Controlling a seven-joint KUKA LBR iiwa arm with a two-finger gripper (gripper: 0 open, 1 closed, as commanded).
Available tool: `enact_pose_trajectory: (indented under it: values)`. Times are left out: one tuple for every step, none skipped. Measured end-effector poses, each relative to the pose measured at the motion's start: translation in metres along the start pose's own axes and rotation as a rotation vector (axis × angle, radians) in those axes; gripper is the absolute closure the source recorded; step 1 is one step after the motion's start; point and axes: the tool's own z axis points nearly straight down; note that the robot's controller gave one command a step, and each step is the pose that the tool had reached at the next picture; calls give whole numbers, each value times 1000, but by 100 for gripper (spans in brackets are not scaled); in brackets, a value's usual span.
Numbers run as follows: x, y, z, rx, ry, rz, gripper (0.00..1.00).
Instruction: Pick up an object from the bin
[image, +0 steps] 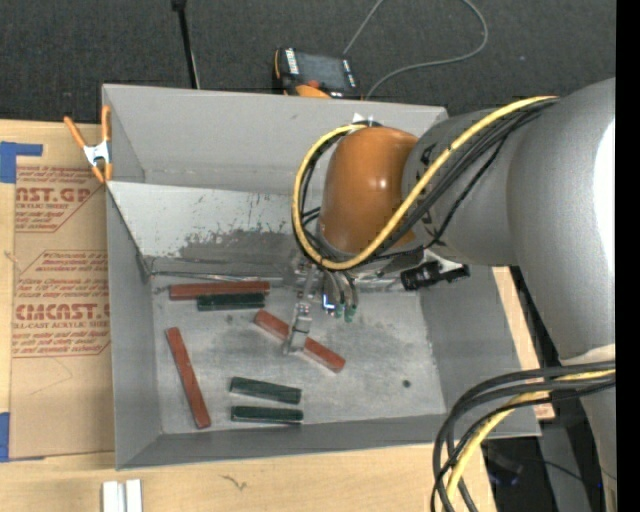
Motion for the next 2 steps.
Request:
enact_pose_trajectory:
  values:
    - [17,-1,58,1,3,152,0]
    - [17,-1,58,-1,0,152,0]
